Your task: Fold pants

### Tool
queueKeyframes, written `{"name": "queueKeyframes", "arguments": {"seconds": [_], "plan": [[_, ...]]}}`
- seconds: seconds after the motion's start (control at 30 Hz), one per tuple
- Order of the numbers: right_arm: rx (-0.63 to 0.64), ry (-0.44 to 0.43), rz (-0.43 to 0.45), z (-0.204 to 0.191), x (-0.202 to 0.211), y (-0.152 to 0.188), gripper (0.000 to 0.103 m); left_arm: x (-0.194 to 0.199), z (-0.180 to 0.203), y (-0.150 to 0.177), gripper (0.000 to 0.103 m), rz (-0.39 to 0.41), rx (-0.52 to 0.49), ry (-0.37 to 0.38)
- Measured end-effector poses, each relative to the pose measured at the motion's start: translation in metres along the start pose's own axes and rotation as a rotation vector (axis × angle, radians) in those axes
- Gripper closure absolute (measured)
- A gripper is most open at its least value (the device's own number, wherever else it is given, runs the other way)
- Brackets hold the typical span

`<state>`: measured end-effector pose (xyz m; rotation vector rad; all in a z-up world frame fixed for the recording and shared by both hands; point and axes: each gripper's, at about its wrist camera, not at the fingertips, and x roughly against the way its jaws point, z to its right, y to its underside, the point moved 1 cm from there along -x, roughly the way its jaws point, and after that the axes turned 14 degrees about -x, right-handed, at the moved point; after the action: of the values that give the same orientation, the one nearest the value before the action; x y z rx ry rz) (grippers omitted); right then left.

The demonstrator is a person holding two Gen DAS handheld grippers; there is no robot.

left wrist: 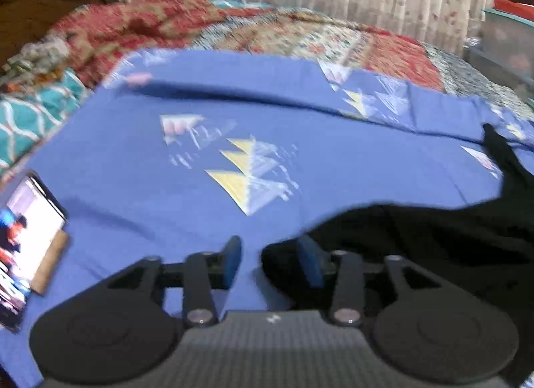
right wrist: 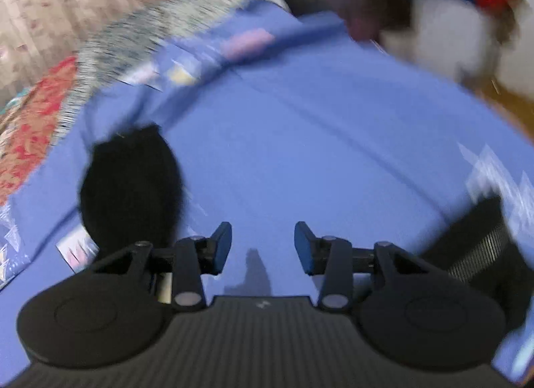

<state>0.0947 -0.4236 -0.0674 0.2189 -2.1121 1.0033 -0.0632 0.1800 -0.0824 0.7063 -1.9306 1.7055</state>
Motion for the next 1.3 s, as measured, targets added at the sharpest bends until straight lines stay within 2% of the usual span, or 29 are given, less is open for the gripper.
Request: {"name": "queueKeyframes", "arguments": {"seconds": [0.1, 0.13, 0.17, 0.23, 0.3, 0.37, 0.4, 0.5, 0.6, 0.63, 0.67, 0.7, 0.73, 0.77, 0.8, 0.87, 0.93, 1.03, 1.13, 1.2, 1.3], "plan": [[0.097, -0.079, 0.006, -0.048, -0.024, -0.014, 0.051, -0.001, 0.004, -0.01, 0.026, 0.024, -0.012, 0.004], [0.113, -0.107, -0.008, -0.061, -0.037, -0.02, 0.048, -0.004, 0.007, -0.013, 0.008, 0.028, -0.029, 0.011], [0.12, -0.128, -0.025, -0.061, -0.047, -0.027, 0.046, -0.008, 0.011, -0.016, 0.003, 0.032, -0.058, 0.022], [0.136, -0.146, -0.036, -0.082, -0.069, -0.035, 0.045, -0.017, 0.024, -0.019, 0.002, 0.029, -0.12, 0.033], [0.135, -0.135, -0.031, -0.094, -0.097, -0.046, 0.044, -0.031, 0.027, -0.022, 0.0, -0.004, -0.136, 0.049], [0.113, -0.127, -0.047, -0.1, -0.123, -0.053, 0.044, -0.046, 0.023, -0.023, 0.0, -0.045, -0.093, 0.089], [0.101, -0.121, -0.052, -0.099, -0.123, -0.055, 0.044, -0.054, 0.019, -0.024, 0.0, -0.062, -0.065, 0.104], [0.096, -0.11, -0.084, -0.105, -0.147, -0.06, 0.043, -0.067, 0.016, -0.022, 0.002, -0.089, -0.007, 0.121], [0.146, -0.097, -0.133, -0.116, -0.175, -0.055, 0.04, -0.072, 0.021, -0.023, 0.01, -0.108, -0.022, 0.118], [0.16, -0.093, -0.132, -0.118, -0.177, -0.052, 0.04, -0.073, 0.024, -0.023, 0.022, -0.114, -0.037, 0.111], [0.179, -0.089, -0.119, -0.12, -0.179, -0.048, 0.047, -0.074, 0.026, -0.023, 0.049, -0.119, -0.051, 0.108], [0.205, -0.086, -0.105, -0.123, -0.177, -0.044, 0.061, -0.076, 0.028, -0.024, 0.061, -0.127, -0.069, 0.108], [0.239, -0.113, -0.117, -0.129, -0.174, -0.039, 0.086, -0.076, 0.03, -0.026, 0.075, -0.132, -0.085, 0.101], [0.248, -0.115, -0.127, -0.133, -0.171, -0.038, 0.089, -0.073, 0.032, -0.027, 0.09, -0.119, -0.103, 0.08], [0.251, -0.108, -0.118, -0.136, -0.163, -0.036, 0.09, -0.069, 0.034, -0.029, 0.09, -0.106, -0.117, 0.052], [0.202, -0.148, -0.097, -0.134, -0.143, -0.044, 0.092, -0.057, 0.032, -0.035, 0.091, -0.07, -0.119, 0.012], [0.102, -0.196, -0.052, -0.124, -0.113, -0.064, 0.092, -0.042, 0.024, -0.042, 0.091, -0.024, -0.088, -0.016], [-0.022, -0.223, 0.034, -0.1, -0.061, -0.098, 0.093, -0.014, 0.014, -0.05, 0.091, 0.05, -0.059, -0.047], [-0.14, -0.24, 0.124, -0.06, 0.005, -0.134, 0.093, 0.017, 0.011, -0.052, 0.091, 0.128, -0.056, -0.083], [-0.193, -0.261, 0.179, -0.024, 0.049, -0.148, 0.093, 0.039, 0.005, -0.047, 0.091, 0.18, -0.017, -0.096], [-0.229, -0.276, 0.218, 0.038, 0.107, -0.142, 0.093, 0.07, -0.005, -0.032, 0.091, 0.255, 0.041, -0.109]]}}
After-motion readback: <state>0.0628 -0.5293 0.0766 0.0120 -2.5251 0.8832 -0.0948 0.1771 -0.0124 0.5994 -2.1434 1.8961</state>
